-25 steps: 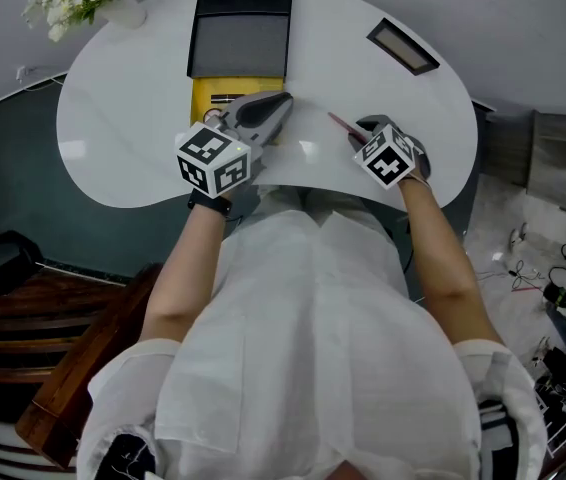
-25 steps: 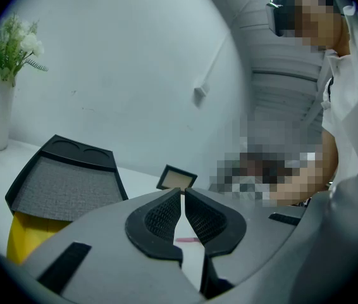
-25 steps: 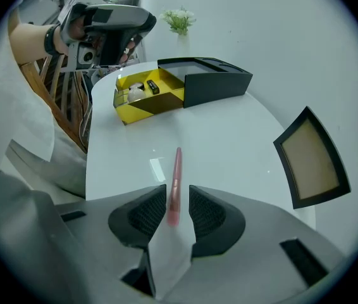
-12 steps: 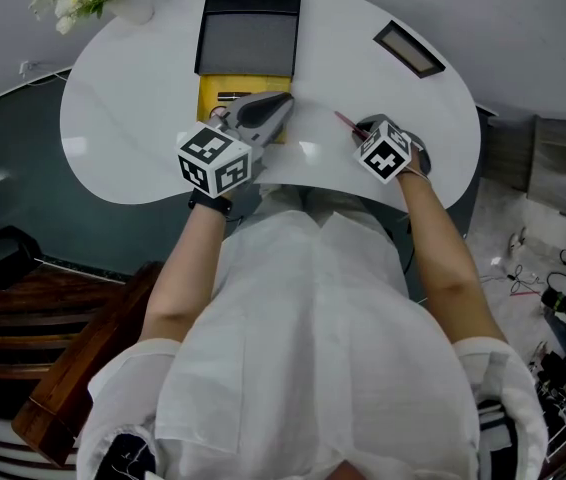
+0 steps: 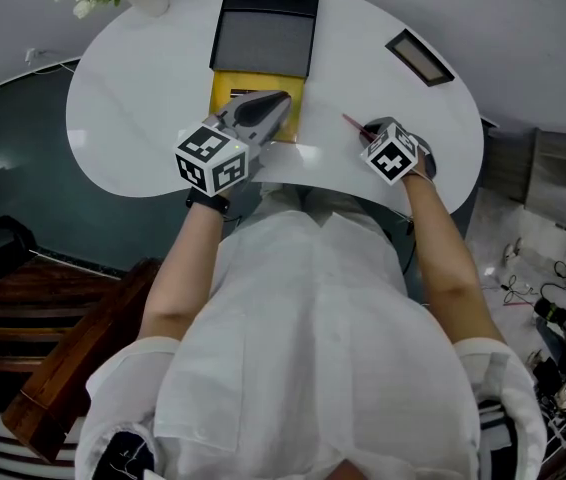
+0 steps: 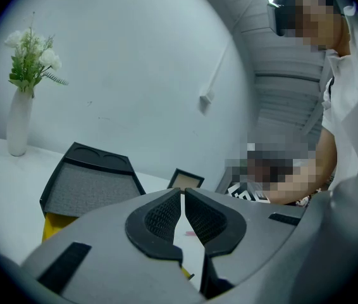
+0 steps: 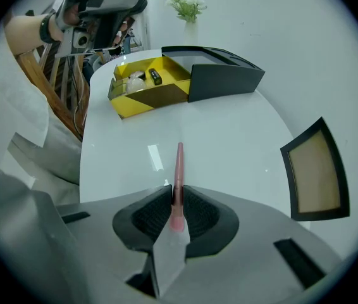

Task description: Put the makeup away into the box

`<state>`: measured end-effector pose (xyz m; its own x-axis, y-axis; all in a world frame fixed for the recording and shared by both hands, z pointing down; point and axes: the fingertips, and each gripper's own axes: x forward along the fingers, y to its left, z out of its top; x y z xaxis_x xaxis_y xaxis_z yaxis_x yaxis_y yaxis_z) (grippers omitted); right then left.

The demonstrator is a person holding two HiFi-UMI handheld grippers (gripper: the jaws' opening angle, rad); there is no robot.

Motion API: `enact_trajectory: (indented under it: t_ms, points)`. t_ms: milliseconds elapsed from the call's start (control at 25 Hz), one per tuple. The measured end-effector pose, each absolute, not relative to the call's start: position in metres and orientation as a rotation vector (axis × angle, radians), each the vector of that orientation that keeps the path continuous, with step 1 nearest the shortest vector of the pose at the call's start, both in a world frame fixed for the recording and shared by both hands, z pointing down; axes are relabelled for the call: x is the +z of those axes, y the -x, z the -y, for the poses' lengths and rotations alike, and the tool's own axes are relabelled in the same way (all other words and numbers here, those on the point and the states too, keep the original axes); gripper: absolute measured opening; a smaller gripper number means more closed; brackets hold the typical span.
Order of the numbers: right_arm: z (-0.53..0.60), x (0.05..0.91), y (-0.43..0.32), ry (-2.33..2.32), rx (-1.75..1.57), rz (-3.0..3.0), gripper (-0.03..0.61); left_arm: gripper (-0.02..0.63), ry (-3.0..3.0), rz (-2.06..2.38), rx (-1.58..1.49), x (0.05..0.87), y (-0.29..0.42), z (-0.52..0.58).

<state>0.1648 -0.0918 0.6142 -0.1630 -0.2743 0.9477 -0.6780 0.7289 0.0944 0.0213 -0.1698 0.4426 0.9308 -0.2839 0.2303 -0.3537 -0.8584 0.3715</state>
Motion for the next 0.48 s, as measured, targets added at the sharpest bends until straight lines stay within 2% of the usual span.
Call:
enact_trajectory:
  t_ms: [480]
  points:
    - [0.128, 0.567, -0.132, -0.767, 0.303, 1.793, 0.054, 0.02, -2.674, 0.552, 0.182, 0.433, 0.021, 0.186]
